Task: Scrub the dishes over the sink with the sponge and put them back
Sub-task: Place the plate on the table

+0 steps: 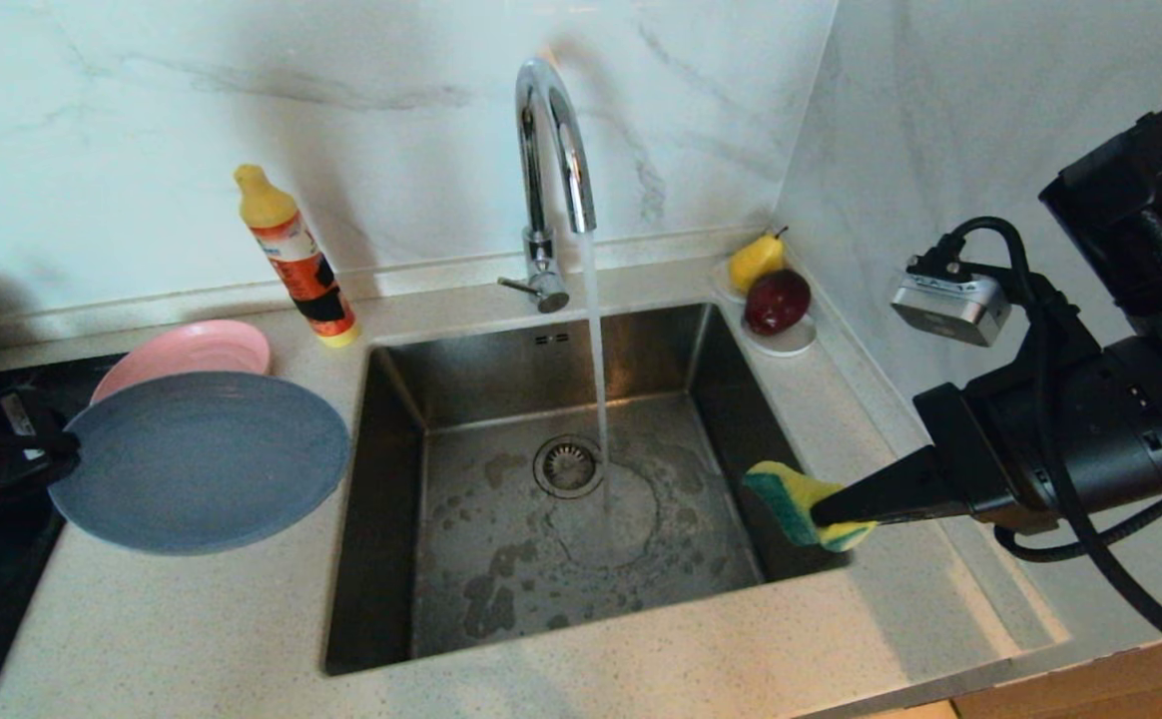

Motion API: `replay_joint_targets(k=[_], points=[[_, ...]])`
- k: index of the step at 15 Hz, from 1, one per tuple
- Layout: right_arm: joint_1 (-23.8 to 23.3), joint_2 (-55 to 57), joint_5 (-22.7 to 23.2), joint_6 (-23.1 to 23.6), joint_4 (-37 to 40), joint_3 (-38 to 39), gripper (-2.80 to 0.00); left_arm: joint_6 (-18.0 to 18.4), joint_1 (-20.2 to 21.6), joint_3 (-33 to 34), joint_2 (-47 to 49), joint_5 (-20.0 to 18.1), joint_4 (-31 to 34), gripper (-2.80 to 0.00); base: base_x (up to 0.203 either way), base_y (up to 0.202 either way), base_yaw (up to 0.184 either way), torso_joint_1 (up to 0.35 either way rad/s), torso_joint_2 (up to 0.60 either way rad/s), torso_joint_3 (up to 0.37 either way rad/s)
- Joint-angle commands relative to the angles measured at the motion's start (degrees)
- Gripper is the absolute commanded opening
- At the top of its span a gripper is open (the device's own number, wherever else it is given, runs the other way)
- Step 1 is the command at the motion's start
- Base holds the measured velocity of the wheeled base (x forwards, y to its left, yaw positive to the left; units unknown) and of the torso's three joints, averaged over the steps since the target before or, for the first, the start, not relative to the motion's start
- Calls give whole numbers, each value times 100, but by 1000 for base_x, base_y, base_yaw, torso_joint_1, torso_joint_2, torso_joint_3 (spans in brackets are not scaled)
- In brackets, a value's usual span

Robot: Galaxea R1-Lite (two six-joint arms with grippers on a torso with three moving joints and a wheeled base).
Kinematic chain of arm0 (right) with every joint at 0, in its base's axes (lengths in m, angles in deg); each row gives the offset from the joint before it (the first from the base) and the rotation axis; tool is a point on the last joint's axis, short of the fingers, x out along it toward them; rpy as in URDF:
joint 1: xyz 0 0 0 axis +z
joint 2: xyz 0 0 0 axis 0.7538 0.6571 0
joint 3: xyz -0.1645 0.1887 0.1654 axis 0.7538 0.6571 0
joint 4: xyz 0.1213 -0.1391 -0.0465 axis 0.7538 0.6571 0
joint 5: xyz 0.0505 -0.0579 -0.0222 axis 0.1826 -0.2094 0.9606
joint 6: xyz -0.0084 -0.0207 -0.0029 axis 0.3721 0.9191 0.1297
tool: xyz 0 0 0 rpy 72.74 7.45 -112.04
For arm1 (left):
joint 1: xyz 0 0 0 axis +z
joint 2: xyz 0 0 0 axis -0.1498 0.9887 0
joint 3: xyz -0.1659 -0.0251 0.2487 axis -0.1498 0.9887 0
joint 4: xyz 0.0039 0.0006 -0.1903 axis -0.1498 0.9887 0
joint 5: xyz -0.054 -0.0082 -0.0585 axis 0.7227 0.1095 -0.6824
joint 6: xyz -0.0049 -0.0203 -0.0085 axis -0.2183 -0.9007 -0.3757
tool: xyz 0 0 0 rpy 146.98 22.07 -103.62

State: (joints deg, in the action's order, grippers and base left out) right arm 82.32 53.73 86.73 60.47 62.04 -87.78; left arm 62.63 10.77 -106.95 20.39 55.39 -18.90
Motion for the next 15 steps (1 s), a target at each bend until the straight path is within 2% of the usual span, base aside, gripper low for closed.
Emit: replay_joint_targets(k=[1,3,5,8,11,15], points=[[-9,26,15,-13,21,-13,-280,-18,571,70,79,-437,8,-280,0,0,0,0,0,0],[-18,45,15,-9,16,-22,-280,-5,1009,231,231,-988,-40,-280,0,0,0,0,0,0],[-18,98,15,-9,13,-49,-280,44,1223,373,372,-1192,-84,-280,0,0,0,0,0,0],[-18,167,15,-9,13,-84,-280,81,1511,364,797,-1300,-201,-280,0,0,0,0,0,0],[-18,193,15,-1,13,-84,-280,117,1765,458,1187,-1358,-611,-280,0,0,0,0,0,0],[-18,264,32,-1,13,-110,-280,206,1855,780,1538,-1413,-1228,-280,0,0,0,0,0,0]])
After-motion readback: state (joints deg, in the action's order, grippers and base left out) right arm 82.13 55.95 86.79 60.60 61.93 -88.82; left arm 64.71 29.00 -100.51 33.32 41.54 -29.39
